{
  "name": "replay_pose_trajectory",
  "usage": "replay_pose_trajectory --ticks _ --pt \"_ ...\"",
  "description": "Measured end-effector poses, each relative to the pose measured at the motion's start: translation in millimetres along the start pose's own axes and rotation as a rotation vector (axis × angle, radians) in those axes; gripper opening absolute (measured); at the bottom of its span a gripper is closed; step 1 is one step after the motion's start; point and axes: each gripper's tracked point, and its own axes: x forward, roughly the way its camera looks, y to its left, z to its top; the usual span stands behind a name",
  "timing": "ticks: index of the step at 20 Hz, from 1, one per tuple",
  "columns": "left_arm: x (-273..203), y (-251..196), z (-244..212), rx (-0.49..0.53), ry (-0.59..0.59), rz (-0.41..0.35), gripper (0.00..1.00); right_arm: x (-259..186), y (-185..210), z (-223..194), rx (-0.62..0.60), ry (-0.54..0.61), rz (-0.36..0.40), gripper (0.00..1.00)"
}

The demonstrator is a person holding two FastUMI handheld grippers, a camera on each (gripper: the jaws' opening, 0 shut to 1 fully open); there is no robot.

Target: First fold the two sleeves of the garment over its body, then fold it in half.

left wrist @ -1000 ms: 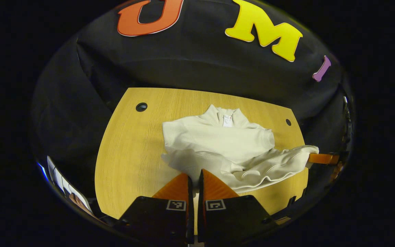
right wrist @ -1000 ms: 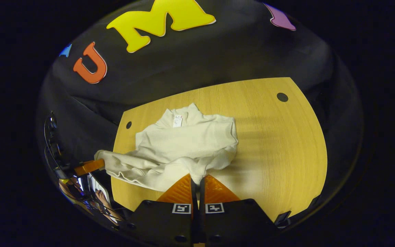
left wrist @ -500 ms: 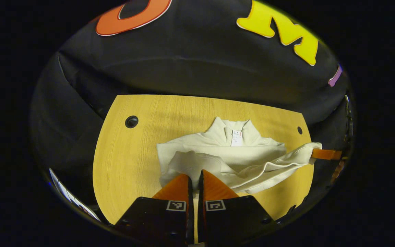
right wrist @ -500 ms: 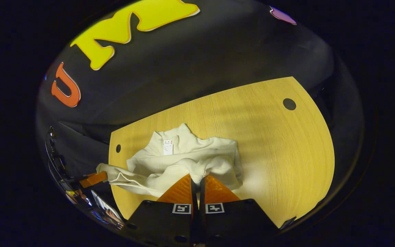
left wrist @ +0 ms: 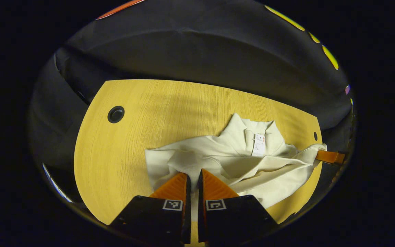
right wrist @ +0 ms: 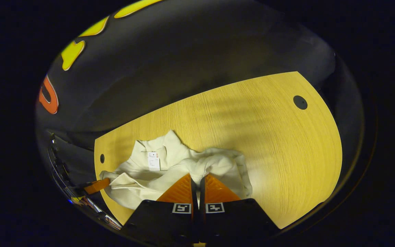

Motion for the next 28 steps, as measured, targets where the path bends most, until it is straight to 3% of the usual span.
replay_pose_trajectory --ticks 4,5,7,11,12,13,14,15,16,17,20,24,28 --pt "4 -4 16 0.017 -0.064 -0.016 0.17 9 1 1 -0.032 -0.026 -0.017 0.01" --pt "6 -3 20 0.018 -0.082 -0.013 0.11 7 3 1 -0.034 -0.035 -0.016 0.01" --pt "5 -6 21 0.009 -0.095 -0.03 0.4 9 4 4 -0.045 -0.059 -0.011 0.03" --pt "1 -6 25 -0.013 -0.132 -0.035 0.77 -1 6 21 -0.055 -0.18 -0.031 0.12" --pt "-4 -5 28 -0.01 -0.157 -0.028 0.81 -8 4 28 -0.073 -0.22 -0.037 0.27" --pt "-10 -4 30 -0.007 -0.181 -0.024 0.87 -16 11 31 -0.088 -0.249 -0.02 0.35" --pt "-17 -5 30 -0.003 -0.198 -0.025 0.99 -25 14 32 -0.102 -0.267 -0.019 0.56" --pt "-27 -4 31 -0.002 -0.219 -0.017 1.0 -36 15 34 -0.118 -0.285 -0.021 0.63" --pt "-37 -6 33 0.005 -0.241 -0.013 0.93 -47 16 36 -0.135 -0.305 -0.023 0.8" --pt "-50 -6 35 0.01 -0.268 -0.002 0.94 -60 16 38 -0.158 -0.331 -0.037 0.91" --pt "-101 -21 39 0.03 -0.4 0.015 0.94 -111 20 42 -0.232 -0.431 -0.061 0.98" --pt "-181 -27 46 0.054 -0.579 0.047 0.96 -200 34 42 -0.329 -0.607 -0.062 0.94" --pt "-267 -33 38 0.08 -0.73 0.058 0.96 -270 42 21 -0.385 -0.729 -0.062 0.97"
